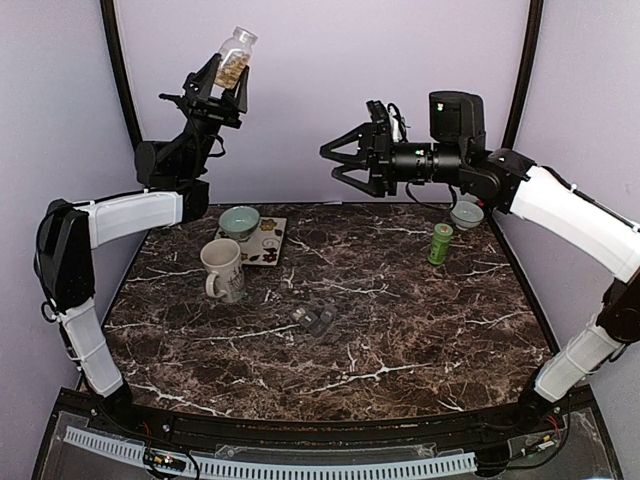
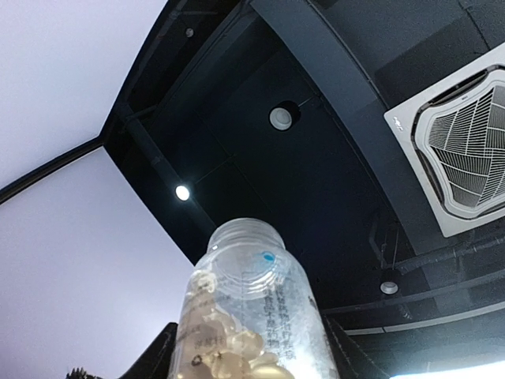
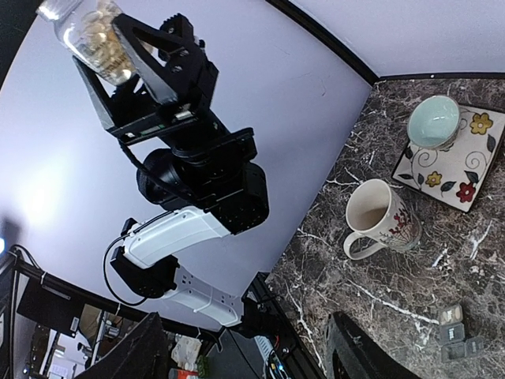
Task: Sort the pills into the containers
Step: Unscrew the lid of the pill bottle.
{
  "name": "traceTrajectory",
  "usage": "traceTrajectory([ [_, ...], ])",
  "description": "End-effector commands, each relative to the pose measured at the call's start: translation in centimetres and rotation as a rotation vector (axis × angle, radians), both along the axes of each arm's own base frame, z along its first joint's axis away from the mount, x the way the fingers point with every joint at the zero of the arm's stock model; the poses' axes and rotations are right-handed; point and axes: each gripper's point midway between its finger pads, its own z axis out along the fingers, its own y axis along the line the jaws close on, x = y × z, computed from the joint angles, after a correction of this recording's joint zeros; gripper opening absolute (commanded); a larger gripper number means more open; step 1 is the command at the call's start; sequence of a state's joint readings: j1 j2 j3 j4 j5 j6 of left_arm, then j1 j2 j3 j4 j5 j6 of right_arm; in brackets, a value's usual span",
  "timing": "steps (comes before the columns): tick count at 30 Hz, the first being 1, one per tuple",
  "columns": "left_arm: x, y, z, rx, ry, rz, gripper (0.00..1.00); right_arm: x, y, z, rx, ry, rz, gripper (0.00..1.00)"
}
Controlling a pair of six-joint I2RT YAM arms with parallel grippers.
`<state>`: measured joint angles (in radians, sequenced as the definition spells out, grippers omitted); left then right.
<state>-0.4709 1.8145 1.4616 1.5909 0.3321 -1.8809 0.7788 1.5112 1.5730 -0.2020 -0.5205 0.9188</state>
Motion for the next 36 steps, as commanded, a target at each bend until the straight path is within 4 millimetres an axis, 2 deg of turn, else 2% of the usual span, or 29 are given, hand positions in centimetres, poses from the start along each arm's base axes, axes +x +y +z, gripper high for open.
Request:
traceTrajectory([
  [1, -4.2, 0.3, -1.1, 0.05, -0.122, -0.041, 0.0, -0.1, 0.0, 2.3, 0.047, -0.048, -0.016, 0.69],
  [8, -5.4, -1.9, -5.7, 0.238, -0.124, -0.085, 0.0, 0.0, -0.1, 3.6, 0.038, -0.072, -0.024, 0.69],
  [17, -8.0, -4.0, -9.6, 0.427, -0.149, -0.216, 0.0, 0.3, 0.0, 3.2, 0.019, -0.066, -0.023, 0.69],
  [23, -9.8, -5.4, -10.9, 0.504, -0.179, -0.304, 0.0, 0.4, 0.5, 2.6, 0.011, -0.052, 0.003, 0.69],
  [36, -10.0, -6.4, -13.4, 0.577, -0.156, -0.338, 0.0, 0.3, 1.1, 3.2, 0.019, -0.052, 0.026, 0.69],
])
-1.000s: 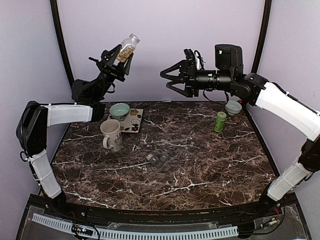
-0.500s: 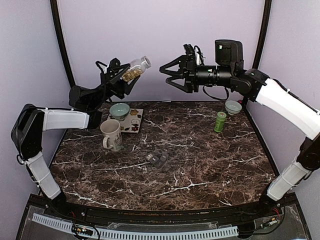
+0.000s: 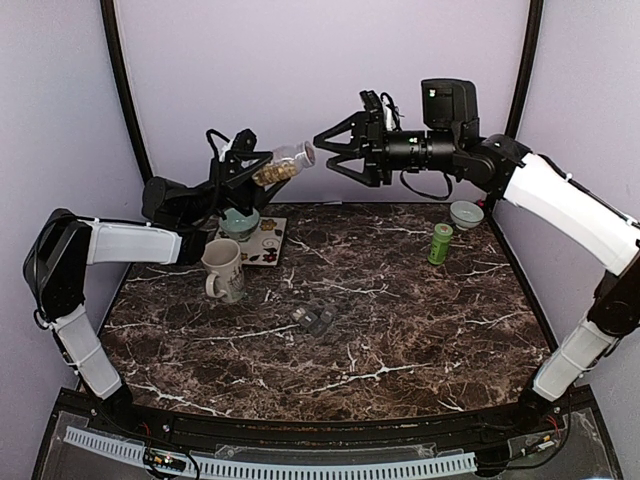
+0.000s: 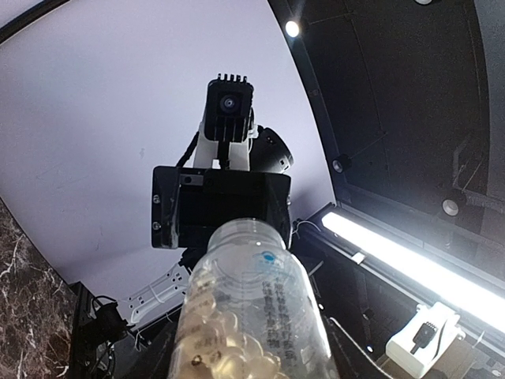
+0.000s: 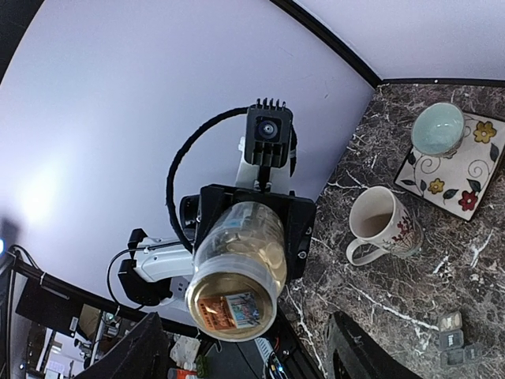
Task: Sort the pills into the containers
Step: Unscrew the lid of the pill bottle.
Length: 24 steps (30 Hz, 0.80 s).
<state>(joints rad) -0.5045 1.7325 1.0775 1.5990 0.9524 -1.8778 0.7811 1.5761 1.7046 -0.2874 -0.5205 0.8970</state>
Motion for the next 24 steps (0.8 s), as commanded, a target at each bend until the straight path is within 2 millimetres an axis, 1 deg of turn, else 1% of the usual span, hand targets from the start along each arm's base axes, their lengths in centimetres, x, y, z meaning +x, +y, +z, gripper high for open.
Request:
traceTrajectory([
  [1, -2.8, 0.9, 1.9, -0.04, -0.155, -0.016, 0.0, -0.5, 0.3, 2.0, 0.037, -0.044, 0.025, 0.69],
  [2, -2.7, 0.8, 1.7, -0.035, -0.152, -0.015, 0.0, -0.6, 0.3, 2.1, 0.036, -0.044, 0.028, 0.69],
  [4, -2.6, 0.6, 1.5, -0.023, -0.152, -0.012, 0.0, -0.3, 1.0, 1.0, 0.016, -0.023, 0.04, 0.69],
  [10, -2.1, 0.1, 1.2, 0.0, -0.154, -0.013, 0.0, -0.5, 2.0, 0.2, -0.007, -0.007, 0.067, 0.69],
  [18, -1.4, -0.3, 0.5, 0.027, -0.147, -0.006, 0.0, -0.7, 2.5, 0.4, -0.018, -0.015, 0.079, 0.68],
  [21, -1.2, -0.4, 0.5, 0.032, -0.151, -0.001, 0.0, -0.7, 2.7, 0.1, -0.03, -0.012, 0.085, 0.63],
  [24, -1.0, -0.6, 0.4, 0.038, -0.15, 0.001, 0.0, -0.9, 2.8, -0.2, -0.041, -0.007, 0.093, 0.49],
])
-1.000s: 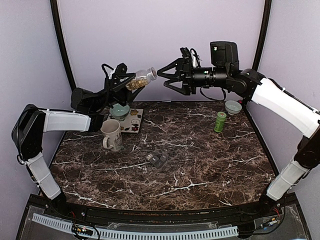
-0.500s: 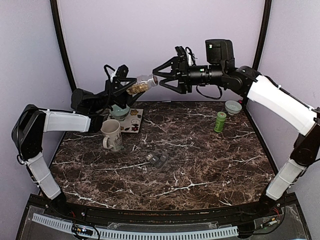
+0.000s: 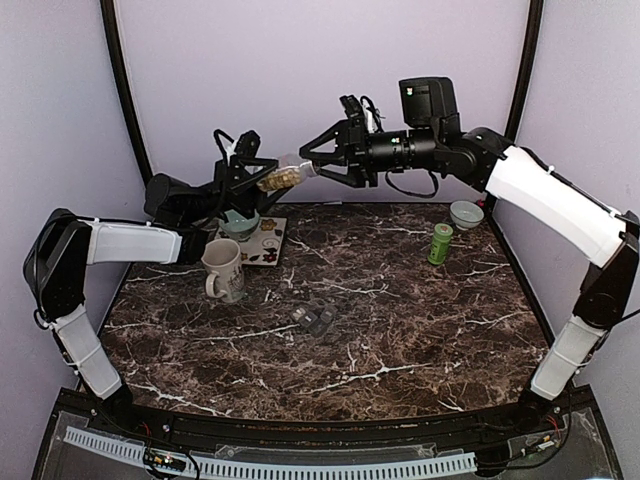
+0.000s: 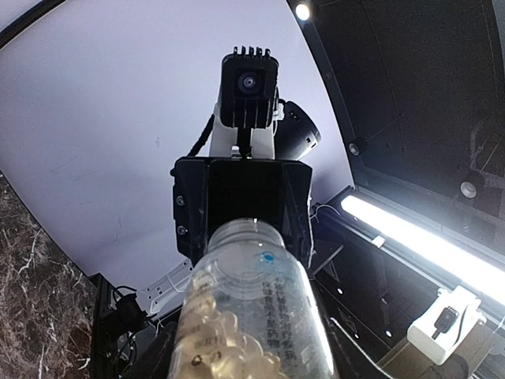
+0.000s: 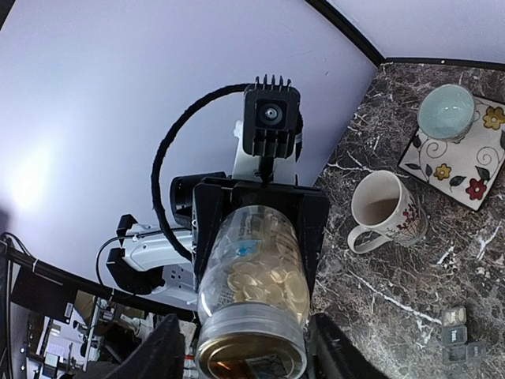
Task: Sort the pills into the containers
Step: Unscrew the lid of the pill bottle.
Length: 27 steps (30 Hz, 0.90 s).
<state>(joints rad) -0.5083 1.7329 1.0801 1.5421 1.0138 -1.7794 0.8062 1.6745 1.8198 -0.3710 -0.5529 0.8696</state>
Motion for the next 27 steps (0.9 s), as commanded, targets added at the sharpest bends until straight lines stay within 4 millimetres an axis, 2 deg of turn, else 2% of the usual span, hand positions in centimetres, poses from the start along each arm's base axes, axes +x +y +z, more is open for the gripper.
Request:
traceTrajectory([
  [1, -0.6, 0.0, 1.5, -0.017, -0.087, 0.005, 0.0, -0.8, 0.5, 0.8, 0.002, -0.03, 0.033, 0.43],
  [10, 0.2, -0.1, 1.6, -0.02, -0.08, 0.036, 0.0, -1.3, 0.3, -0.1, -0.056, -0.039, 0.048, 0.29],
  [16, 0.2, 0.2, 2.3, -0.071, -0.037, 0.039, 0.0, -1.8, -0.3, -0.2, -0.11, -0.16, 0.082, 0.21],
  [25, -1.4, -1.3, 3.8, -0.077, -0.02, -0.007, 0.0, -2.9, -1.4, 0.2, -0.134, -0.474, 0.141, 0.24],
  [27, -1.8, -1.6, 4.3, -0.082, -0.022, -0.016, 0.0, -3.5, -2.2, 1.2, -0.116, -0.547, 0.135, 0.25],
])
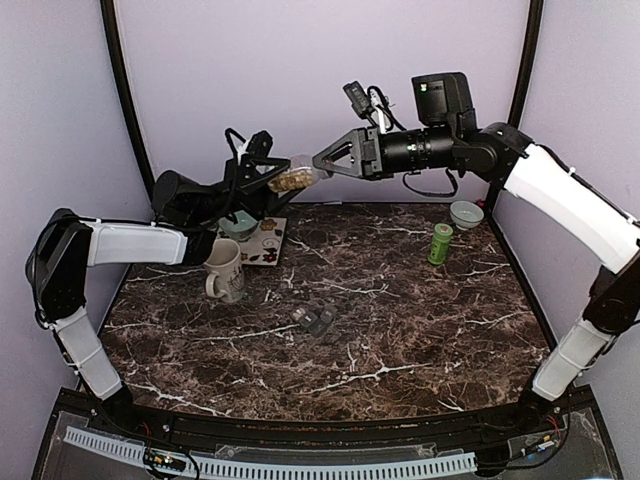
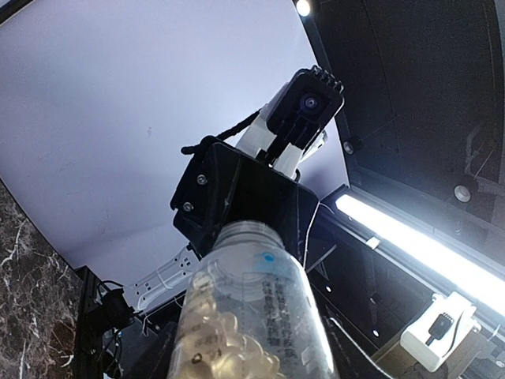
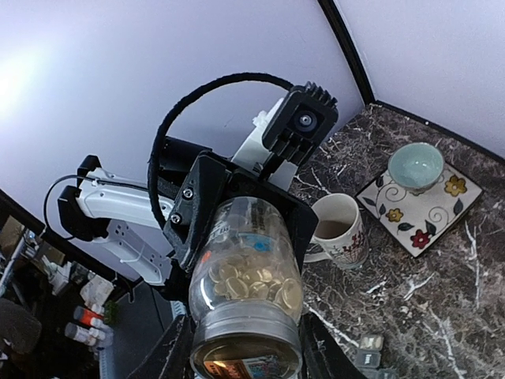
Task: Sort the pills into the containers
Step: Unscrew the lid of the pill bottle.
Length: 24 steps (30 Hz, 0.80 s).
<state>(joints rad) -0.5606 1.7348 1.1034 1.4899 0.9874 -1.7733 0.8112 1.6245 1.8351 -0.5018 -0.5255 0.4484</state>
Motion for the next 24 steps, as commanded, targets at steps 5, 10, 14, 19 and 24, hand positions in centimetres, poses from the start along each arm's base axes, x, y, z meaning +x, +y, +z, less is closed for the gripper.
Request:
traceTrajectory([
  [5, -1.6, -0.1, 4.8, -0.087, -0.052, 0.015, 0.0, -2.4, -1.2, 1.5, 0.015, -0.295, 0.072, 0.25],
  [10, -1.9, 0.0, 5.0, -0.073, -0.057, 0.033, 0.0, -2.5, -1.1, 1.5, 0.013, -0.326, 0.079, 0.35],
  [14, -2.0, -0.1, 4.6, -0.063, -0.061, 0.041, 0.0, -2.4, -1.0, 2.2, 0.039, -0.32, 0.071, 0.64],
  [19, -1.8, -0.2, 3.5, -0.042, -0.058, 0.052, 0.0, -2.7, -1.1, 3.9, 0.092, -0.296, 0.062, 0.8],
  [24, -1.5, -0.7, 1.9, -0.002, -0.076, 0.059, 0.0, -3.1, -1.7, 5.1, 0.139, -0.213, 0.034, 0.84],
])
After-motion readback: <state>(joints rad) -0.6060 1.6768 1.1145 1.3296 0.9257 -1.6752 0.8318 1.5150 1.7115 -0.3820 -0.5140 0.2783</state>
